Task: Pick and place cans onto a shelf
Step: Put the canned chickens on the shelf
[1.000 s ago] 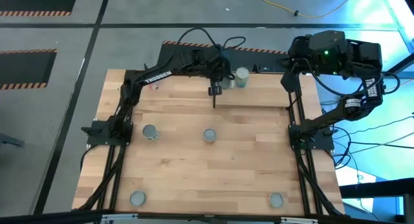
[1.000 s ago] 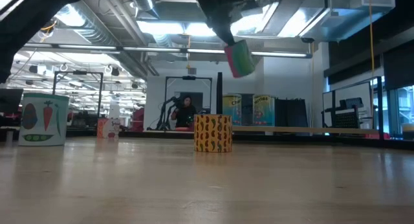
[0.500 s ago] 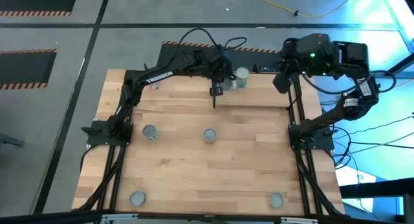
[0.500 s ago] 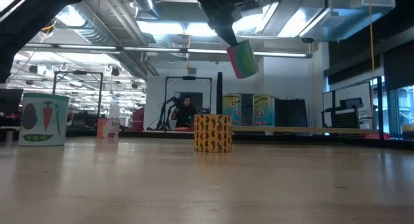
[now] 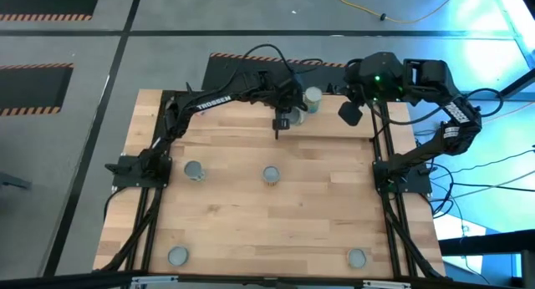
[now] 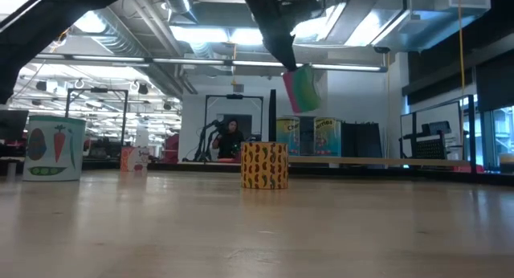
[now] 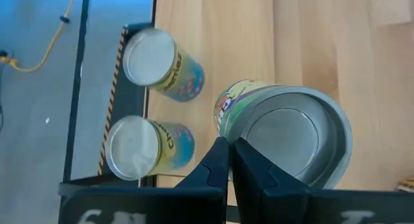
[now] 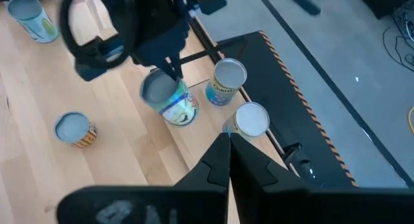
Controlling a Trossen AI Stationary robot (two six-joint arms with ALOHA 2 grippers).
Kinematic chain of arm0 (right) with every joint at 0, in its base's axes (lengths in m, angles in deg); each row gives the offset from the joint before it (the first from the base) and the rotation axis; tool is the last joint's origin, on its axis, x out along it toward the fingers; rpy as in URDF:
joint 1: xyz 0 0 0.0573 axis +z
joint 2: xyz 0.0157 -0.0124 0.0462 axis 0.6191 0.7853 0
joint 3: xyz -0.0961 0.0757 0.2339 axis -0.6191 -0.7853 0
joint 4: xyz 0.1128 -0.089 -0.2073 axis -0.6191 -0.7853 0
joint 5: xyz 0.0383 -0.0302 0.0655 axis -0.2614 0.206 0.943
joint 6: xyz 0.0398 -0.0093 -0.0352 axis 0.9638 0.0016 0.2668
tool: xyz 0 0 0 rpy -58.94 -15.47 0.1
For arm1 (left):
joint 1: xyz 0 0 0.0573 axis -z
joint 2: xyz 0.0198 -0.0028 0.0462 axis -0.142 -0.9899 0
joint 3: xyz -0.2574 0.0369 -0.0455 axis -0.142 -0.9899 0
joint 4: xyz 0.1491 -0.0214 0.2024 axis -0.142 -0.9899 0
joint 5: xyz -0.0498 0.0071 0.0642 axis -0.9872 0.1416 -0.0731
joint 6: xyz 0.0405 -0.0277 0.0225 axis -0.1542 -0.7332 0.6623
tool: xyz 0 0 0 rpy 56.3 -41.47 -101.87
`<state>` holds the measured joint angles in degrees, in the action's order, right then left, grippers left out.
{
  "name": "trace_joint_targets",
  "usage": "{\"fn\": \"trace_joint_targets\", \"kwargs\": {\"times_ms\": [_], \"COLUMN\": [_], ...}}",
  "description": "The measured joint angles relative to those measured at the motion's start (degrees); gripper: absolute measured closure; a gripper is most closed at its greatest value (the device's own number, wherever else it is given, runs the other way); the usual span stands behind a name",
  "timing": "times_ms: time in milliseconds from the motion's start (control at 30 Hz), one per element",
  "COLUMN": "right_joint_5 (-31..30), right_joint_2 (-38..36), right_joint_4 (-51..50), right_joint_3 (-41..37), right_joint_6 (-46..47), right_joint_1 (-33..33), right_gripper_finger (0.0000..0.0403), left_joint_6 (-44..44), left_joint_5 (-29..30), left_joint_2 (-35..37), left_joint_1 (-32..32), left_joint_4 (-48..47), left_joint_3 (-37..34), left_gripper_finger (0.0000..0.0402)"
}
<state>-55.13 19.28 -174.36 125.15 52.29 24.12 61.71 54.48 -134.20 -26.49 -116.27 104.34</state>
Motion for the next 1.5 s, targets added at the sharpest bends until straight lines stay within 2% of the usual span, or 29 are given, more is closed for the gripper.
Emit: {"fn": "trace_joint_targets", "kwargs": {"times_ms": [667, 900, 1033, 1300, 1500], "right_joint_5": [0.0, 0.0, 0.0, 0.0, 0.0], "right_joint_2": [-0.1, -0.1, -0.1, -0.1, -0.1], "right_joint_4": [0.9, 0.9, 0.8, 0.8, 0.8], "right_joint_3": [0.4, 0.4, 0.4, 0.4, 0.4], "right_joint_6": [-2.8, -2.8, -2.9, -3.0, -4.3], "right_joint_1": [0.0, 0.0, 0.0, 0.0, 0.0], "right_gripper_finger": [0.0393, 0.0393, 0.0393, 0.0393, 0.0393], "left_joint_6": [-2.3, -16.1, -25.9, -46.1, -52.1], "left_joint_5": [-1.4, -0.4, 5.0, 5.4, 5.2], "left_joint_2": [-3.2, -6.1, -6.7, -6.7, -6.7], "left_joint_1": [5.4, 5.4, 6.6, 4.8, 2.4], "left_joint_4": [3.0, 4.6, 7.0, 6.8, 6.8], "left_joint_3": [0.0, -0.1, -0.1, -0.1, -0.1], "left_gripper_finger": [0.0401, 0.0401, 0.0401, 0.0401, 0.0401]}}
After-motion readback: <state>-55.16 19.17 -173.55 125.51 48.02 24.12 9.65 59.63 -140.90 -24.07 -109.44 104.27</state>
